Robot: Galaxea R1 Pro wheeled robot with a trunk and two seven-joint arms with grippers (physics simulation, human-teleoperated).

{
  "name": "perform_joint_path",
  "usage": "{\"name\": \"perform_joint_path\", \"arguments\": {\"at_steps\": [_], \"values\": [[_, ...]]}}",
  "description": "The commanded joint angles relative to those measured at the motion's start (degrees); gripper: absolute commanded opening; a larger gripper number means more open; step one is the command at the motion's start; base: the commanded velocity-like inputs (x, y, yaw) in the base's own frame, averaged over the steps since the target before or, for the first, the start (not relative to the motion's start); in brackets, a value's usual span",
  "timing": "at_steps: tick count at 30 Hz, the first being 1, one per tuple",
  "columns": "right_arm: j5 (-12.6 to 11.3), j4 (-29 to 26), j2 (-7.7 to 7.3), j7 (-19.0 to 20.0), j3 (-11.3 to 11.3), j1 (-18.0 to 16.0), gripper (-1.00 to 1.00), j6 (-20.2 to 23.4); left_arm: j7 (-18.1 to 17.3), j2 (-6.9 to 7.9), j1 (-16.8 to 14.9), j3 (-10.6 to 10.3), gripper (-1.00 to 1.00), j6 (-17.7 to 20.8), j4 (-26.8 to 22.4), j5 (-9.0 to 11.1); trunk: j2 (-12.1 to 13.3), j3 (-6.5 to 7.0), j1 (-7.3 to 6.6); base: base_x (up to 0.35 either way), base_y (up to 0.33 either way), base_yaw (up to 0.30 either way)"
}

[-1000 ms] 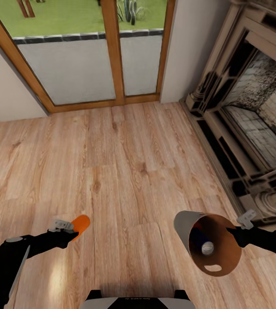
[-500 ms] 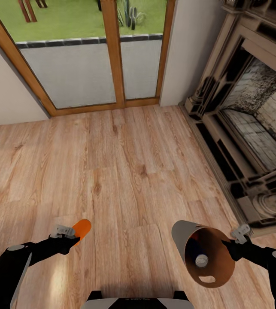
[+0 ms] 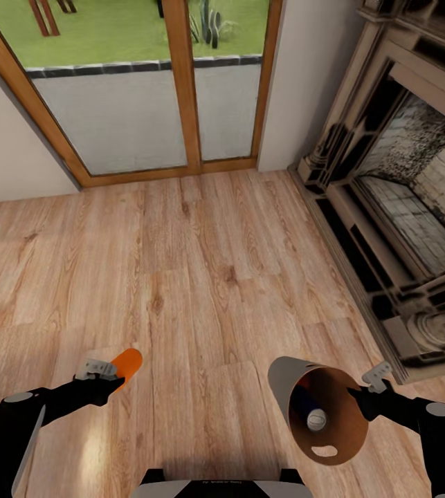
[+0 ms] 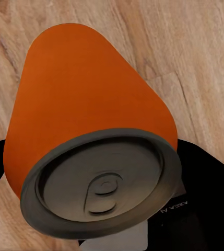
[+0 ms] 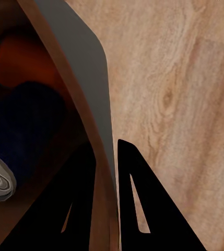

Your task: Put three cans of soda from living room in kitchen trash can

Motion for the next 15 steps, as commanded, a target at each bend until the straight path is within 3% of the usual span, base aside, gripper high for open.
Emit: {"name": "perform_joint_path", "arguments": {"at_steps": [1, 15], "values": [[-0.27, -0.01, 0.12, 0.34, 0.02, -0.01, -1.0, 0.23, 0.0, 0.01, -0.03, 0.06, -1.0, 0.01, 0.01, -0.01, 0.0, 0.01, 0.0, 0.0, 0.0, 0.0], [-0.26, -0.02, 0.72, 0.49, 0.12, -0.01, -1.0, 0.18, -0.03, 0.0, -0.03, 0.12, -1.0, 0.24, -0.07, 0.02, 0.0, 0.01, 0.0, 0.0, 0.0, 0.0]]}}
